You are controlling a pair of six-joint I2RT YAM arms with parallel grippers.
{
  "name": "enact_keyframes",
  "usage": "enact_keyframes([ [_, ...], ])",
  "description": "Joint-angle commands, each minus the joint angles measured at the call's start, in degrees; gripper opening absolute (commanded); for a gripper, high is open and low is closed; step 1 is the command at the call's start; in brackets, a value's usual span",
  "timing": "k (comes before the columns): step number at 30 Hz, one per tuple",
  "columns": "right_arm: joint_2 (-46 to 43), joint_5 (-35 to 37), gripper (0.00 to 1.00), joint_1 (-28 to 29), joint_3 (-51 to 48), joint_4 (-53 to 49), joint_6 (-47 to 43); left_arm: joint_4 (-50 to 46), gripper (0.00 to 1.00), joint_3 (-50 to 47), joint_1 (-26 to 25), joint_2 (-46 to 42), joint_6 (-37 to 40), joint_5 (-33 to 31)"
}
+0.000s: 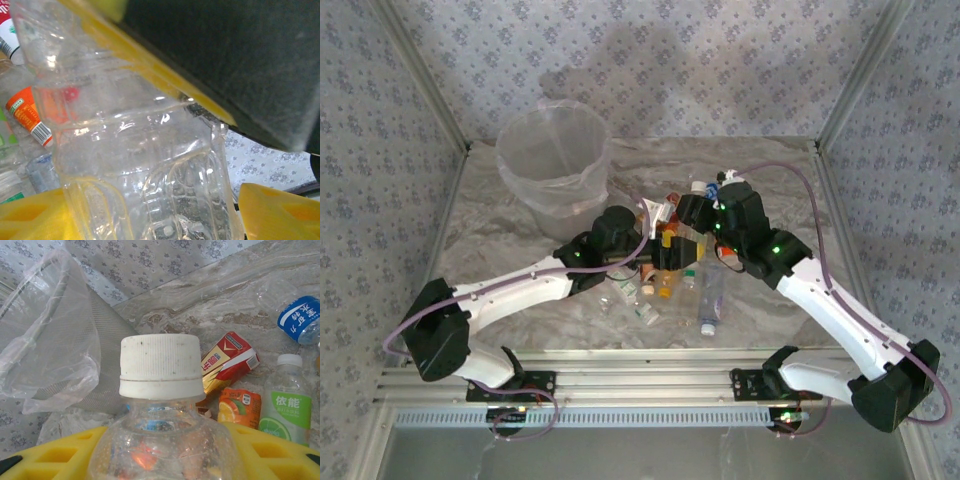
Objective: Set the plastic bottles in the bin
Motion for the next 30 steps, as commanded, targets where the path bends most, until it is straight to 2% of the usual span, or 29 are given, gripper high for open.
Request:
enact_keyframes([
  [1,-0.73,-0.57,0.52,0.44,0.76,1.55,1.07,1.89,0.72,1.92,-0.32,0.88,-0.59,1.55],
  [9,-0.79,-0.67,0.52,0.48,0.39,1.67,1.2,2.72,0.56,1.25,-0.32,0.08,-0.74,1.14],
  [15,-0.97,-0.84,0.58,0.47,0.03,1.71,1.53,5.88,0.51,-0.62,-0.28,-1.35,-1.27,0.85],
  [25,-4.97,-4.12,1.0,-0.25,-1.63,2.54,-0.39,3.68,0.48,-1.02,0.6,-3.14,-1.86,-0.2],
  [30,-10.78,-7.68,1.0,-2.41,-4.22,0.73,-3.15,3.25,0.47,-1.79,1.62,-4.42,-2.24,-0.29],
])
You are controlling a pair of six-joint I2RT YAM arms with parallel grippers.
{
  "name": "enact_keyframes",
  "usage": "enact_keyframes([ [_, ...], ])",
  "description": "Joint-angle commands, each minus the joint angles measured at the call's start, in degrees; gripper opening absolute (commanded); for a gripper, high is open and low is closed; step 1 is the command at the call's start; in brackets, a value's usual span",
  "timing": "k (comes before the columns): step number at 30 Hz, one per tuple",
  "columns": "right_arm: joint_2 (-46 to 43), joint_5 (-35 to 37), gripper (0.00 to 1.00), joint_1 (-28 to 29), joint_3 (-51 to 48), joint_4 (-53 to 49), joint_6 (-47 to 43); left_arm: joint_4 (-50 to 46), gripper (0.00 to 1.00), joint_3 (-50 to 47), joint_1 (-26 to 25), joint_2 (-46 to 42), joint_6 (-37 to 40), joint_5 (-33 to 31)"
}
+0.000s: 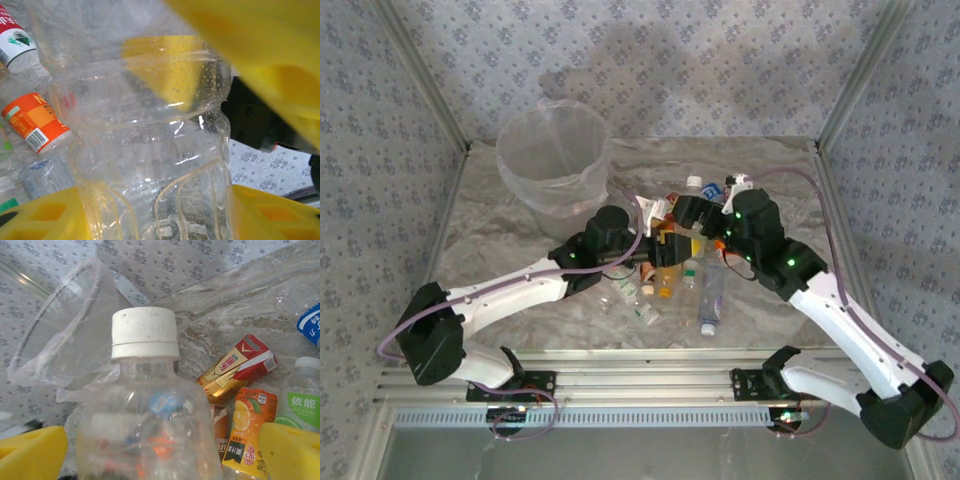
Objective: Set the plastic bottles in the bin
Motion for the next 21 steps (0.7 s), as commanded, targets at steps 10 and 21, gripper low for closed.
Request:
enact_keyframes([
  [10,-12.46,-15.72,1.0,-3.91,-2.31,-5.49,-14.19,-17.34,0.48,5.53,6.5,-6.91,8.47,0.05],
  [21,-13.72,-17.85,1.0,-3.8,-0.73,-7.17,-17.69,-46.32,0.48,24.55,17.3,-7.11,26.06,-3.79],
])
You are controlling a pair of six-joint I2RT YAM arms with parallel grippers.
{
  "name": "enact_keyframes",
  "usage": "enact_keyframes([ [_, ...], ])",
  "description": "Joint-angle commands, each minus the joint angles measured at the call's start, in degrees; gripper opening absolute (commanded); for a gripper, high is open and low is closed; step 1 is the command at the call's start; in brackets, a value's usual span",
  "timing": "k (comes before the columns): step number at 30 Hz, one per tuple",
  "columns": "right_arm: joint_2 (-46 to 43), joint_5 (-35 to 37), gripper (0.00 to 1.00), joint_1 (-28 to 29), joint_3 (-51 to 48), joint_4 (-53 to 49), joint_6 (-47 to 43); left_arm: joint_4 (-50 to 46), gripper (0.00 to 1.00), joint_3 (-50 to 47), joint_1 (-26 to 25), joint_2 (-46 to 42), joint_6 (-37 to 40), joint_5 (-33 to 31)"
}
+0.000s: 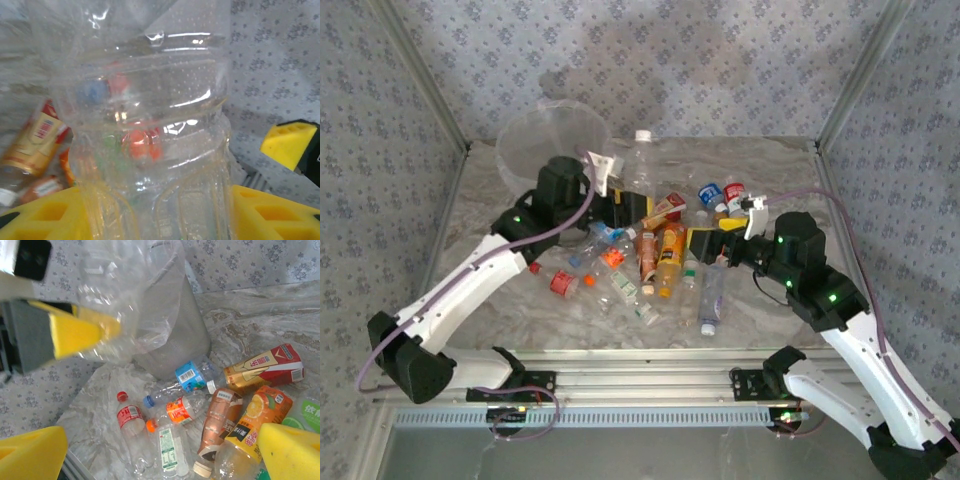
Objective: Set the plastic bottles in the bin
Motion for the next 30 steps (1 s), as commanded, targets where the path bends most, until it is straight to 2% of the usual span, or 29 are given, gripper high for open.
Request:
enact_keyframes([
  [1,-0.25,-1.22,1.0,-0.25,2.07,-1.41,-2.0,-12.0,0.48,6.54,3.04,-0.33,8.25,-3.05],
  [7,0.37,0.45,1.0,-0.22,3.13,-3.78,-2.71,-25.24,0.49,19.44,9.14,5.03,15.94,-8.51],
  [11,0.37,0.72,1.0,-0.22,3.66,-4.72,-3.3,-31.56,0.49,26.57,12.22,9.82,19.79,-9.96],
  [21,0.46,1.48,1.0,-0.27,3.8,-6.74,-3.34,-39.31,0.49,37.86,19.23,18.77,25.91,-14.6],
  [30,0.31,1.37,1.0,-0.1,2.86,-6.47,-3.18,-45.01,0.49,45.42,24.37,27.79,32.08,-12.98],
])
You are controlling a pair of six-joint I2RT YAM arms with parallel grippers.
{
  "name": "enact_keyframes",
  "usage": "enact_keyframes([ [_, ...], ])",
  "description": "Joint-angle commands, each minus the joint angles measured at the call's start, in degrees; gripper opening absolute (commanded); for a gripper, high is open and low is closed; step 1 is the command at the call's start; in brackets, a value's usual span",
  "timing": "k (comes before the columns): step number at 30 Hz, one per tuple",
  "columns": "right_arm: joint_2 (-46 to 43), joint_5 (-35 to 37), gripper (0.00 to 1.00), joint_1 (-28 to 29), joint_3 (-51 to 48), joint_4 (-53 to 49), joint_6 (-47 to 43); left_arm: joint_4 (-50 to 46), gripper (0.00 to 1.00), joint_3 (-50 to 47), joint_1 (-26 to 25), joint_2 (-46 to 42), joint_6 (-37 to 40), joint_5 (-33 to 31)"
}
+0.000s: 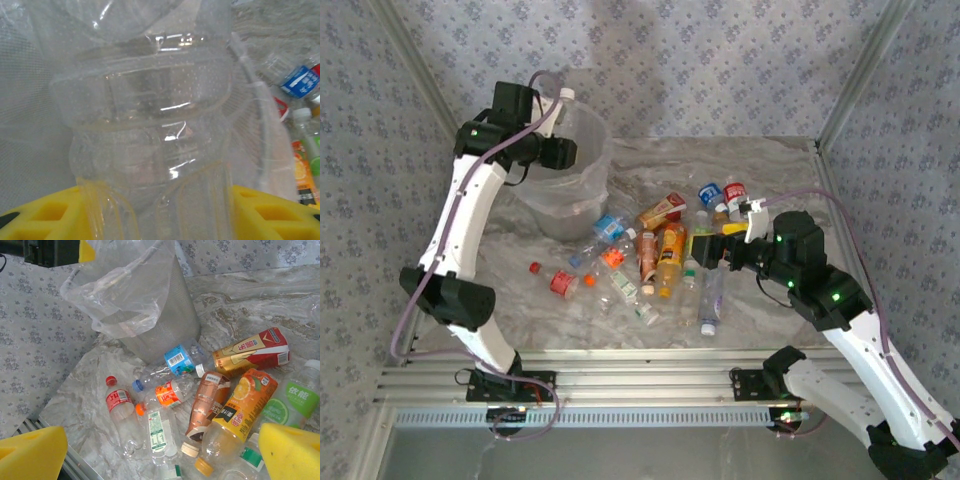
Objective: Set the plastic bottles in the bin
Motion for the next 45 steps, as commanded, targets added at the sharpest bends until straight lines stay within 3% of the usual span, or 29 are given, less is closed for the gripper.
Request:
enact_keyframes([
  [1,-0.26,0.58,1.0,-0.14,0.68,-0.47,-0.95,-5.04,0.49,4.04,1.65,3.54,4.0,0.52],
  [9,-0.08,0.54,1.0,-0.09,0.04,-0.73,-0.81,-7.53,0.5,7.96,3.67,9.98,5.12,4.76],
  [18,0.11,0.93,1.0,-0.12,-0.87,-0.27,-0.81,-8.64,0.5,8.64,3.67,15.91,4.9,4.9],
  [45,1.77,7.78,1.0,-0.09,-1.57,-4.46,3.03,-8.06,0.58,2.32,3.67,20.1,2.9,4.99],
])
